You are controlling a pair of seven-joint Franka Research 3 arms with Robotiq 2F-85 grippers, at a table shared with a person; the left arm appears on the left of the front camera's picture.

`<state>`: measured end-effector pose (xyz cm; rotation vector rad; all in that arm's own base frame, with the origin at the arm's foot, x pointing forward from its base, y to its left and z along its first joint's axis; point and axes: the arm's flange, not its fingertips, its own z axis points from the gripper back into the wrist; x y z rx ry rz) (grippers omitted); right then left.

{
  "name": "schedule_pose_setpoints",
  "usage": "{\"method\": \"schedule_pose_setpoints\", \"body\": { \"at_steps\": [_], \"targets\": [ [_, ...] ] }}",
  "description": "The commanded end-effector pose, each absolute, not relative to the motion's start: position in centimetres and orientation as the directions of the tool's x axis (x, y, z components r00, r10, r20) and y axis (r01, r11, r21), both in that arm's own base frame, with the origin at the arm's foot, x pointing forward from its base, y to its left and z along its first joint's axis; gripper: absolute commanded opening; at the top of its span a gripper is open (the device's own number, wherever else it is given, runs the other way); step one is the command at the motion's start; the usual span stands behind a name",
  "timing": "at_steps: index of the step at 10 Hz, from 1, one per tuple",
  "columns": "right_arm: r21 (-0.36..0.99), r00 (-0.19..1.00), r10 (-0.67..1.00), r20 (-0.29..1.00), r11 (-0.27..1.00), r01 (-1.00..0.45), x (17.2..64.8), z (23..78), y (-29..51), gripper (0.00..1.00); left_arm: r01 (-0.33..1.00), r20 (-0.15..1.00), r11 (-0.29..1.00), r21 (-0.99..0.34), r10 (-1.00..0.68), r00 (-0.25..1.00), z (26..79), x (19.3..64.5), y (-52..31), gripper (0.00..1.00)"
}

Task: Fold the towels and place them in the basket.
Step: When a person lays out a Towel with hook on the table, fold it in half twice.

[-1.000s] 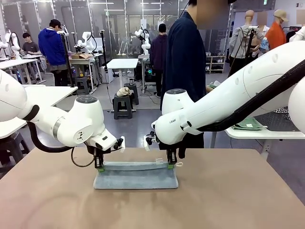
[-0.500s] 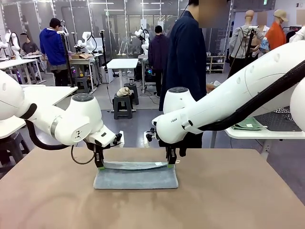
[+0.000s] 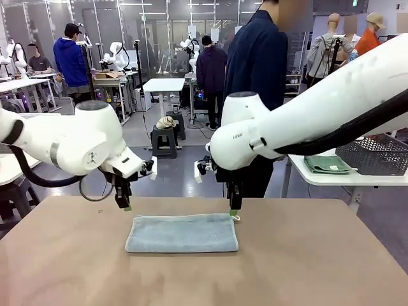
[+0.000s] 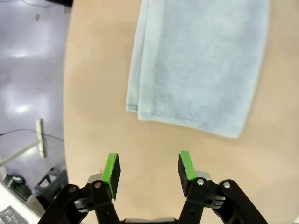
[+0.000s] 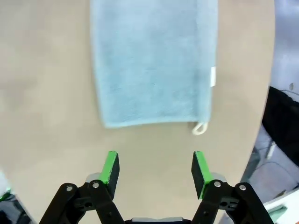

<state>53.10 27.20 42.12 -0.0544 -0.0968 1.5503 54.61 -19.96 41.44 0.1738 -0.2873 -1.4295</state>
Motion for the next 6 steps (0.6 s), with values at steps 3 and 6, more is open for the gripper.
{"method": "schedule_pose_setpoints", "body": {
  "at_steps": [3, 6],
  "targets": [
    [0.023, 0.243, 0.96, 0.137, 0.242, -0.97, 44.9, 46.2, 24.8, 0.78, 0.974, 0.261, 0.115, 0.198, -0.963, 0.061, 46.0, 49.6, -13.5, 0.65],
    [0.06, 0.194, 0.971, 0.143, 0.187, -0.981, 41.8, 46.7, 24.4, 0.78, 0.987, 0.497, 0.143, 0.071, -0.863, 0.089, 45.8, 49.0, -6.7, 0.65]
  ]
}}
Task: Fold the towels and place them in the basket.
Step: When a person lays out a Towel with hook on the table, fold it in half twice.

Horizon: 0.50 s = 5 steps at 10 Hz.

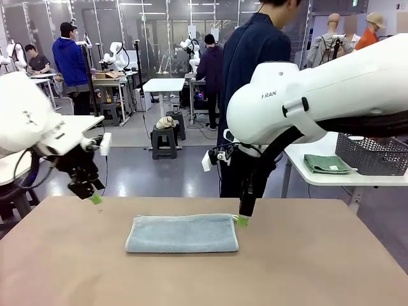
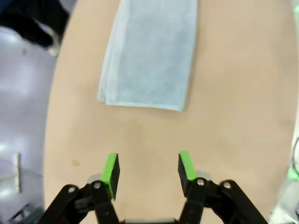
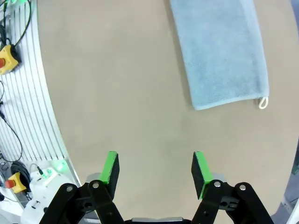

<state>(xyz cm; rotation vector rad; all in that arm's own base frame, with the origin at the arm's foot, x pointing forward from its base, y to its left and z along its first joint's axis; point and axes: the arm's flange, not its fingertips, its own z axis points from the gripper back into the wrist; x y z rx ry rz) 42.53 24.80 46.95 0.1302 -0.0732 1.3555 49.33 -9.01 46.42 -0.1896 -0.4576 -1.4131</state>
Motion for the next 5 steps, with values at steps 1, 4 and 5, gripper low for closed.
{"method": "schedule_pose_setpoints", "body": {
  "at_steps": [1, 4, 5],
  "targets": [
    [0.048, 0.216, 0.968, 0.127, 0.212, -0.976, 43.6, 47.0, 24.9, 0.78, 0.99, 0.575, 0.139, 0.036, -0.813, 0.093, 45.3, 49.0, -4.6, 0.65],
    [0.048, 0.216, 0.968, 0.127, 0.212, -0.976, 43.6, 47.0, 24.9, 0.78, 0.997, 0.75, 0.082, 0.008, -0.66, 0.048, 43.7, 49.0, -0.4, 0.65],
    [0.048, 0.216, 0.968, 0.127, 0.212, -0.976, 43.6, 47.0, 24.9, 0.78, 0.996, 0.781, 0.086, 0.015, -0.624, 0.042, 43.4, 48.7, 0.5, 0.65]
  ]
}}
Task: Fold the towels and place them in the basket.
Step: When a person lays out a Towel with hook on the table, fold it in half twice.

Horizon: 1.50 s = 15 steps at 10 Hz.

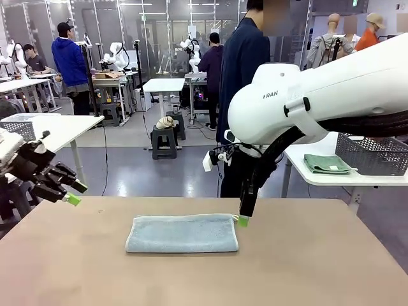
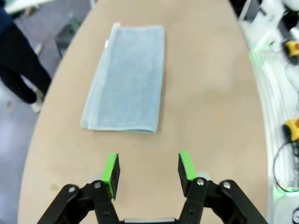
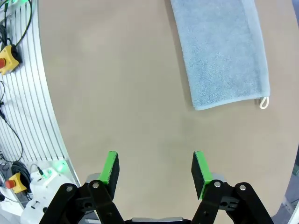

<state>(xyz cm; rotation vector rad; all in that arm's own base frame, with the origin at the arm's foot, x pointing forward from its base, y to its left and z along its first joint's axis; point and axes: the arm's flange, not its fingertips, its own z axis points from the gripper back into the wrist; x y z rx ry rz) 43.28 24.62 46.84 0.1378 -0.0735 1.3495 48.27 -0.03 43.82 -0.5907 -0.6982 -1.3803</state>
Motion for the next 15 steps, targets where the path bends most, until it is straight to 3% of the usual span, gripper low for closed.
{"method": "schedule_pose_setpoints", "body": {
  "at_steps": [1, 4, 7, 8, 9, 11, 13, 15],
  "targets": [
    [0.048, 0.216, 0.968, 0.127, 0.212, -0.976, 43.6, 47.0, 24.9, 0.78, 0.996, 0.806, 0.09, 0.021, -0.59, 0.036, 43.4, 48.4, 1.4, 0.65],
    [0.056, 0.218, 0.967, 0.133, 0.213, -0.976, 43.3, 46.9, 24.6, 0.78, 0.991, 0.815, 0.13, 0.03, -0.578, 0.051, 43.5, 48.0, 2.5, 0.65],
    [0.151, 0.376, 0.908, 0.187, 0.352, -0.924, 43.5, 47.0, 24.1, 0.78, 0.993, 0.806, 0.119, 0.011, -0.589, 0.062, 43.4, 47.8, 2.3, 0.65],
    [0.219, 0.487, 0.853, 0.189, 0.446, -0.868, 43.3, 47.2, 24.2, 0.78, 0.993, 0.806, 0.119, 0.011, -0.589, 0.062, 43.4, 47.8, 2.3, 0.65],
    [0.289, 0.655, 0.739, 0.158, 0.6, -0.746, 43.1, 47.5, 24.6, 0.78, 0.993, 0.806, 0.119, 0.011, -0.589, 0.062, 43.4, 47.8, 2.3, 0.65],
    [0.354, 0.868, 0.468, 0.165, 0.793, -0.495, 42.8, 47.7, 25.8, 0.78, 0.993, 0.806, 0.119, 0.011, -0.589, 0.062, 43.4, 47.8, 2.3, 0.65],
    [0.313, 0.96, 0.21, 0.183, 0.913, -0.259, 42.4, 47.5, 26.5, 0.78, 0.993, 0.806, 0.119, 0.011, -0.589, 0.062, 43.4, 47.8, 2.3, 0.65],
    [0.265, 0.955, 0.141, 0.259, 0.941, -0.21, 42.4, 47.0, 26.7, 0.78, 0.993, 0.806, 0.119, 0.011, -0.589, 0.062, 43.4, 47.8, 2.3, 0.65]
  ]
}}
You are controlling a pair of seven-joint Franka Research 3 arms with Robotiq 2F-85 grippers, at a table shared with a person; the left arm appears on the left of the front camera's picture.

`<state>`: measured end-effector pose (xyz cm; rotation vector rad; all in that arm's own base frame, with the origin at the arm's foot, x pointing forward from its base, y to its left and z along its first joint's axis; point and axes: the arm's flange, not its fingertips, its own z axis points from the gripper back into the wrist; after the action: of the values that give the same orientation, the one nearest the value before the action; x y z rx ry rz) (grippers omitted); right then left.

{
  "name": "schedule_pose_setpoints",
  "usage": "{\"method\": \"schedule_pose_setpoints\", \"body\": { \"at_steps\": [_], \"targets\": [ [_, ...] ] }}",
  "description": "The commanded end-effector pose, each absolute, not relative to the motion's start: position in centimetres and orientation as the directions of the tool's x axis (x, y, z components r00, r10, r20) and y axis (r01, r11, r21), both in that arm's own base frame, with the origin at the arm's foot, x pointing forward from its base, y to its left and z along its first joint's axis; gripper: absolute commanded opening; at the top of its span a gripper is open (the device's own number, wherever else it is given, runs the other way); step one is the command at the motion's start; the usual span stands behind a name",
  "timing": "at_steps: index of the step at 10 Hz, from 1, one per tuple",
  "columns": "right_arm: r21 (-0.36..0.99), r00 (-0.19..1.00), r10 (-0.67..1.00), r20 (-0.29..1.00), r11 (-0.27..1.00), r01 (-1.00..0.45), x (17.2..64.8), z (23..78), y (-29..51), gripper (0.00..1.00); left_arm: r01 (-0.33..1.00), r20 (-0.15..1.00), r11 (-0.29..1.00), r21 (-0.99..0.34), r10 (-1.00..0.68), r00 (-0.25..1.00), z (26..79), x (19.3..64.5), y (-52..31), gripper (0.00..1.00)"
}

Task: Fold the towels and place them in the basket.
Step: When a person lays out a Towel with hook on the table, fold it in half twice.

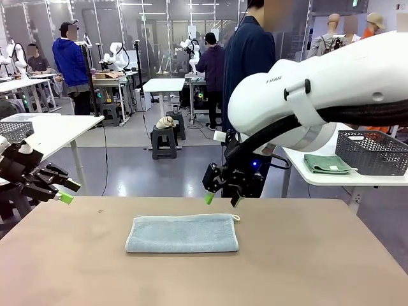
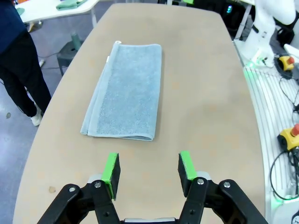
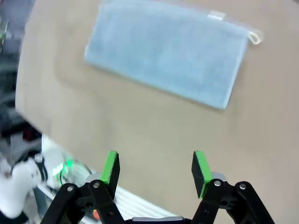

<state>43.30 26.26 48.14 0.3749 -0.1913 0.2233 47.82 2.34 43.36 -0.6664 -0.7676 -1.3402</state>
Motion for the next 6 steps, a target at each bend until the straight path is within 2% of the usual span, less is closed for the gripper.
{"method": "schedule_pose_setpoints", "body": {
  "at_steps": [1, 3, 6],
  "targets": [
    [0.271, 0.962, 0.118, 0.247, 0.944, -0.186, 42.65, 46.8, 26.69, 0.78, 0.993, 0.806, 0.119, 0.011, -0.589, 0.062, 43.35, 47.82, 2.35, 0.65],
    [0.321, 0.957, 0.146, 0.25, 0.92, -0.224, 43.12, 47.7, 26.41, 0.78, 0.993, 0.806, 0.119, 0.011, -0.589, 0.062, 43.35, 47.82, 2.35, 0.65],
    [0.321, 0.957, 0.146, 0.25, 0.92, -0.224, 43.12, 47.7, 26.41, 0.78, 0.993, 0.806, 0.119, 0.011, -0.589, 0.062, 43.35, 47.82, 2.35, 0.65]
  ]
}}
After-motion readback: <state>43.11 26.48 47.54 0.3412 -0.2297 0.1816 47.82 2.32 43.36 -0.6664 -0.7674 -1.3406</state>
